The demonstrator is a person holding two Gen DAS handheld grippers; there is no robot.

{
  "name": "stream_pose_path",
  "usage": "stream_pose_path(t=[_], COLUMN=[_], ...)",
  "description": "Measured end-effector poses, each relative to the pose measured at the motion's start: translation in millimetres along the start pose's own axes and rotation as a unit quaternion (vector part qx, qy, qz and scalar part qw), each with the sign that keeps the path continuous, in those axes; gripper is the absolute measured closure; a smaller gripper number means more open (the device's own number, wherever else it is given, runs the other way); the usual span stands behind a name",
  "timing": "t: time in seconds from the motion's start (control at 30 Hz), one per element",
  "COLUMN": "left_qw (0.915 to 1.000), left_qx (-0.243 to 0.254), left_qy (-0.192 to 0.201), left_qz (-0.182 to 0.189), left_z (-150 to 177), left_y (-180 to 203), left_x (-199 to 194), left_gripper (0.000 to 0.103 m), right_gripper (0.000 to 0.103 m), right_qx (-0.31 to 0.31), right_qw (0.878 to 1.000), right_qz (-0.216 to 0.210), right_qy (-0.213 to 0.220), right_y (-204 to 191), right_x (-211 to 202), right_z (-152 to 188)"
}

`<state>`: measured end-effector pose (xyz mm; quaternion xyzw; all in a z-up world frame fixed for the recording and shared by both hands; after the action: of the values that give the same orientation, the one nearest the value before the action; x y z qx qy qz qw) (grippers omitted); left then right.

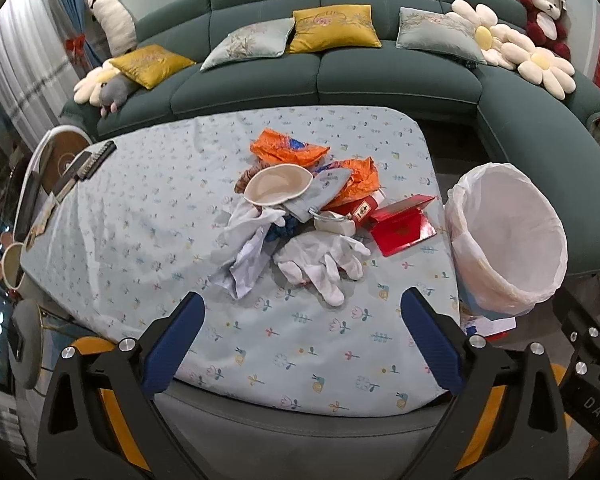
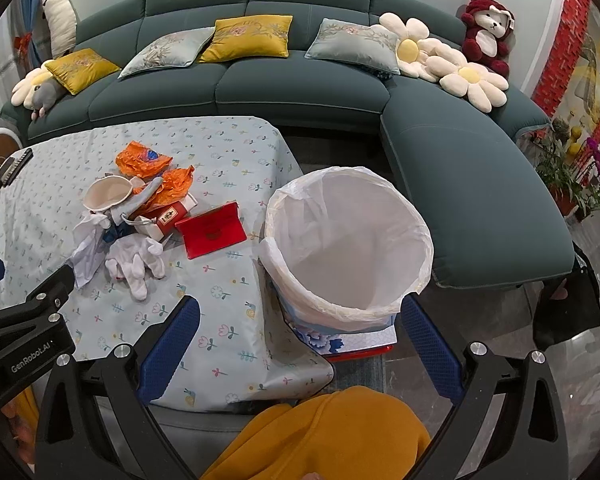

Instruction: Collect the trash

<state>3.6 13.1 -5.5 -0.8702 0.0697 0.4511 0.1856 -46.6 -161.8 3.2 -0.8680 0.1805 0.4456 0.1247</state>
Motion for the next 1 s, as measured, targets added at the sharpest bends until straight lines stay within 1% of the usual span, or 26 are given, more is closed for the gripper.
stream_pose_path(t=[0.33,0.47,1.0], left_qw=[0.9999,0.9999,0.9999], left_qx=[0.000,0.004,0.008], left_qy=[0.010,0.007,0.006], left_qz=[0.008,0.014,0.012], left_z=[-2.9,-3.7,-3.1], left_y=[3.5,4.5,6.9], left_x=[-4.6,-4.1,-3.9], left_gripper=[0.009,0.009,0.009], right_gripper=[0.007,0.007,0.007], right_qx=[-0.001,0.000,-0.002], right_qw=[1.000,1.000,1.000], right_qz=[0.001,0.000,0.002], right_qy=[0.002,0.002,0.004], right_y=[2.5,2.6,3.8], right_x=[-2.9,-2.8,-3.5], right_z=[0.1,-0.2,-0.1])
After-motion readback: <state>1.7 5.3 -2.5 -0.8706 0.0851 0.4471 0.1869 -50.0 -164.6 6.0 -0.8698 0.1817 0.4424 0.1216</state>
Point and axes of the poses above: each gripper's, at about its wrist camera, not at the fingertips, and x roughly the way its jaws point, y to its right, z to its underside, the point moved 1 cm from there along x, roughly the way its jaws point, and after that the axes turned 13 degrees about x, right-handed, at the moved point
